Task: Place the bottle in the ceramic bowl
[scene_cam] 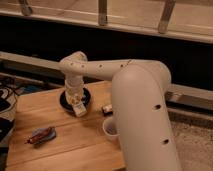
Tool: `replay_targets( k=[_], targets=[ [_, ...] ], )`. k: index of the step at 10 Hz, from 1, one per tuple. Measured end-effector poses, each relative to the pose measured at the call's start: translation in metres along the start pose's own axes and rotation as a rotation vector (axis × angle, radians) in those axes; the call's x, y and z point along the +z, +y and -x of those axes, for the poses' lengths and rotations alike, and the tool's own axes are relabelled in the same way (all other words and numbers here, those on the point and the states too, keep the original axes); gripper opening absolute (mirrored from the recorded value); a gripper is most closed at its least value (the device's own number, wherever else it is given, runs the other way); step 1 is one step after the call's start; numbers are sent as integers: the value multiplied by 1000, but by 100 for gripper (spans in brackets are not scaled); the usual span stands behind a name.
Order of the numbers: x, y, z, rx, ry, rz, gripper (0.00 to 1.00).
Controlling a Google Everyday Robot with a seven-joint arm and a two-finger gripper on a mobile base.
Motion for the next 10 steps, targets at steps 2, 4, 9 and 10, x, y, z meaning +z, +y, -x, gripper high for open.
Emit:
replay_targets(
  k=[2,4,9,10],
  targets=[
    [3,-9,0,4,8,-2,8],
    [18,-13,-8,15,17,-4,8],
    [27,-18,-7,20,22,-2,8],
    [29,-18,-8,23,19,-2,8]
  ],
)
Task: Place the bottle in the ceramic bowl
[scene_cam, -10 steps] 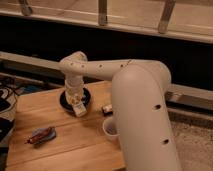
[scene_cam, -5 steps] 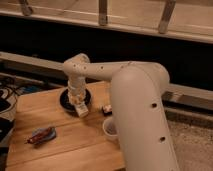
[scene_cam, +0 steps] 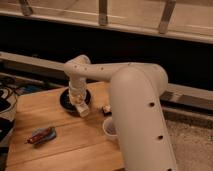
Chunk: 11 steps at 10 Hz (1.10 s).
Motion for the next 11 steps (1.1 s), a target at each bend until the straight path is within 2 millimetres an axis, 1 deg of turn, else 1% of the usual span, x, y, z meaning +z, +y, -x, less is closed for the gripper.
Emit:
replay_targets(
  k=[1,2,3,4,5,6,7,8,9,10,11],
  targets=[
    [1,1,0,0,1,1,12],
    [1,1,1,1,1,3,19],
    [2,2,2,1,1,5,30],
    [4,2,0,-1,5,3,38],
    [7,2,-2,0,9,2,41],
    [8,1,-1,-1,5,1,41],
    [8,1,-1,1,4,1,46],
    [9,1,-1,1,4,2,56],
    [9,2,-2,0,5,2,63],
    [11,2,-2,0,4,1,73],
    [11,2,-3,0,5,1,74]
  ],
)
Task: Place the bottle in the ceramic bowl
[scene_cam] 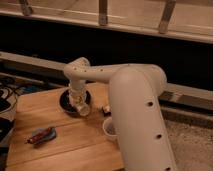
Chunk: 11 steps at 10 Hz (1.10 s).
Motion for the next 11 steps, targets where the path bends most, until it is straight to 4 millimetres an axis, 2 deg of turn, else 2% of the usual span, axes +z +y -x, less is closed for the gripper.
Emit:
replay_targets(
  k=[6,9,11],
  targets=[
    [3,1,-3,-1,2,0,75],
    [5,1,-5,-2,2,-2,94],
    [5,2,-5,-3,0,-7,94]
  ],
)
